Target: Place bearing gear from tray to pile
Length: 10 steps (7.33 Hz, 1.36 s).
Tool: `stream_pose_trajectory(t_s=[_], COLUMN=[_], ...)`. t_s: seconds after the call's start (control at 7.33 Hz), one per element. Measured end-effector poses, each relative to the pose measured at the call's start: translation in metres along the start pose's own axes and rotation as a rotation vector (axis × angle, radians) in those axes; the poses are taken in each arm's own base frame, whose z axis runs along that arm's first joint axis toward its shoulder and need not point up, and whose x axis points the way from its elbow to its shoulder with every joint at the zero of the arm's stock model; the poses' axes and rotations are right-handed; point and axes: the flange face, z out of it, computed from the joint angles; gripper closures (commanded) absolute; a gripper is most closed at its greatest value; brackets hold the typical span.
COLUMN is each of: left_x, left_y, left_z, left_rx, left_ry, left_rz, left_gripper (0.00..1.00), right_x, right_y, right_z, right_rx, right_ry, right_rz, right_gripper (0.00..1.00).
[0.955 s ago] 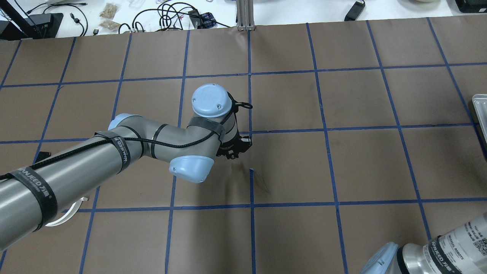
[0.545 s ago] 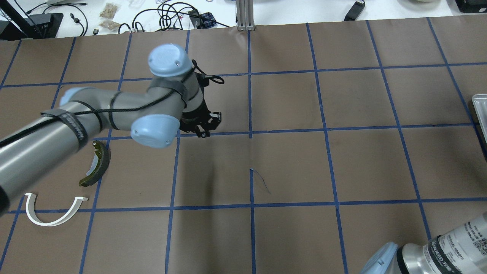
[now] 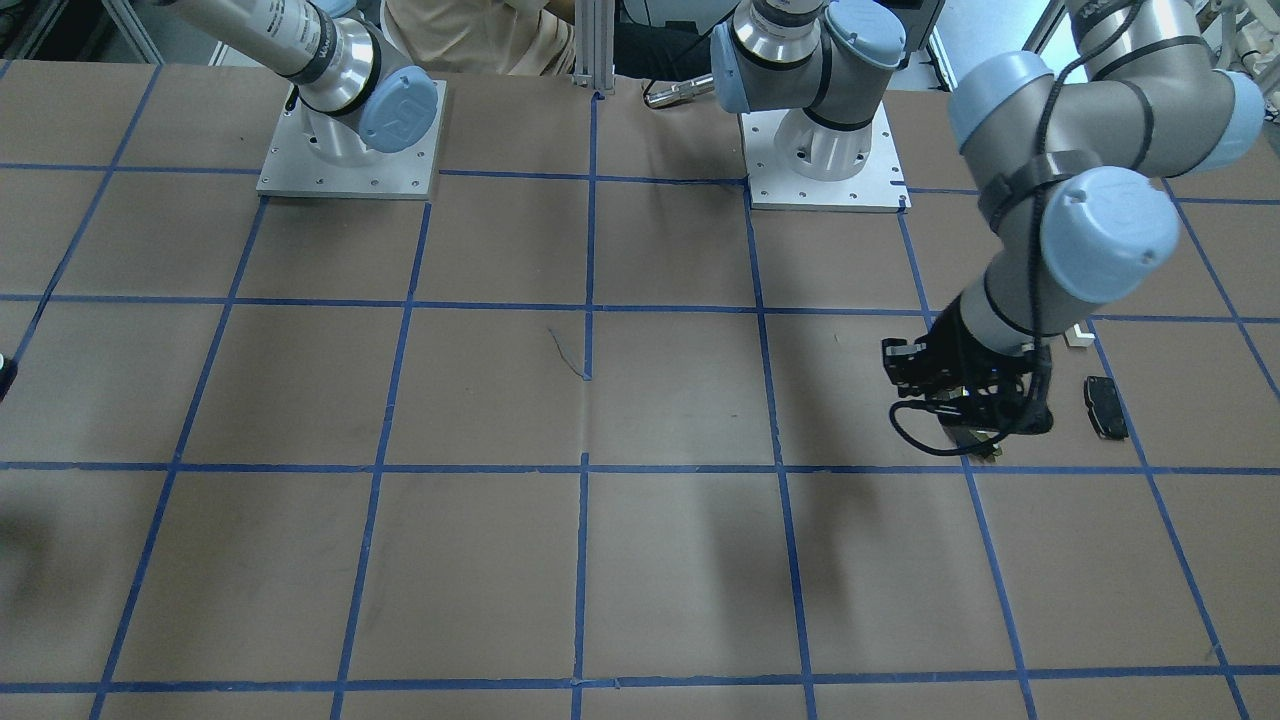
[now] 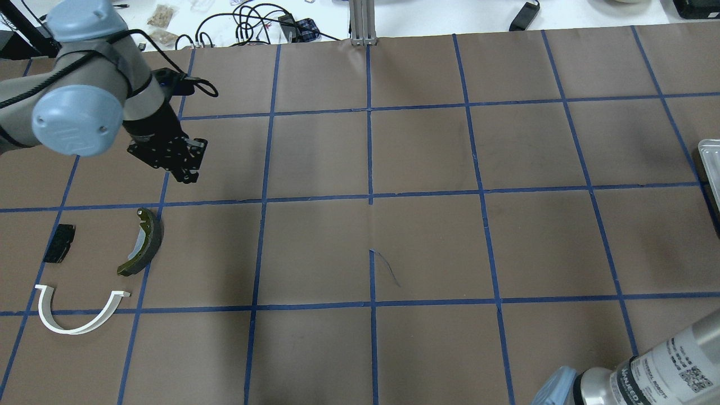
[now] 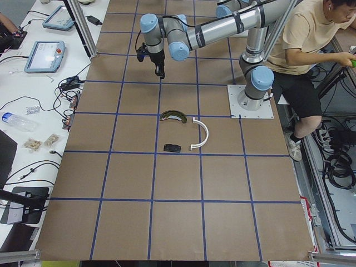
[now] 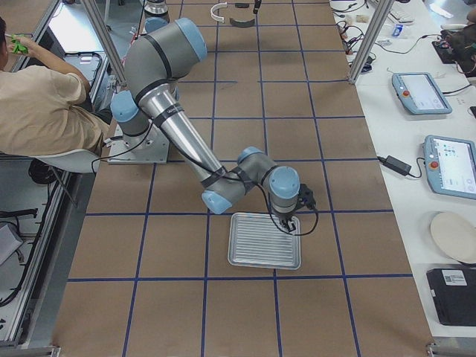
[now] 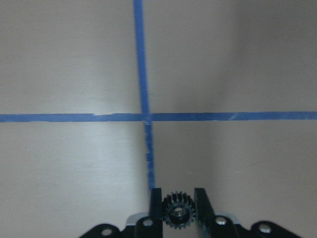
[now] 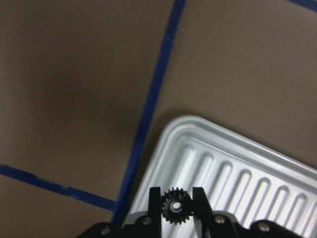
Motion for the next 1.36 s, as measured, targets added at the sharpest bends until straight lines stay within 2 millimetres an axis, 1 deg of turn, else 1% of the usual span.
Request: stream_pose_trajectory(t_s=[0.14,0.27,0.41,0.55,0.68,0.82,0.95,1.09,1.23,1.36], left_x=[-0.04,-0.074,-0.098,-0.113,-0.129,-0.147,-0.163,-0.176,-0.186,-0.195], left_y=[0.004,0.009,0.012,0.012,0.011,0.013,0.015,0.017,0.019,0.021], left_z=[0.005,0.012,0.022,0.034,0.048,0.062,0.075,0.088,0.101,0.113], left_rx=[-0.012,-0.023,-0.04,-0.058,-0.069,-0.068,-0.06,-0.052,-0.044,-0.038], left_ry=[0.013,0.027,0.031,0.014,-0.012,-0.024,-0.032,-0.035,-0.038,-0.041], left_rz=[0.036,0.058,0.07,0.08,0.083,0.087,0.101,0.114,0.123,0.133], left_gripper=[1.0,1.0,1.0,1.0,1.0,1.0,1.0,1.0,1.0,0.99], right_x=[-0.056,-0.127,-0.206,-0.288,-0.369,-0.443,-0.516,-0.582,-0.637,-0.679], right_y=[-0.04,-0.08,-0.114,-0.136,-0.15,-0.159,-0.165,-0.17,-0.173,-0.173], right_z=[-0.025,-0.044,-0.054,-0.059,-0.059,-0.056,-0.049,-0.037,-0.018,0.003], right_rx=[-0.007,-0.027,-0.056,-0.08,-0.098,-0.109,-0.119,-0.117,-0.099,-0.083], right_ry=[-0.02,-0.025,-0.015,-0.007,-0.009,-0.014,-0.022,-0.03,-0.039,-0.048], right_rz=[0.041,0.097,0.154,0.212,0.273,0.326,0.372,0.4,0.425,0.455], right_gripper=[1.0,1.0,1.0,1.0,1.0,1.0,1.0,1.0,1.0,0.98])
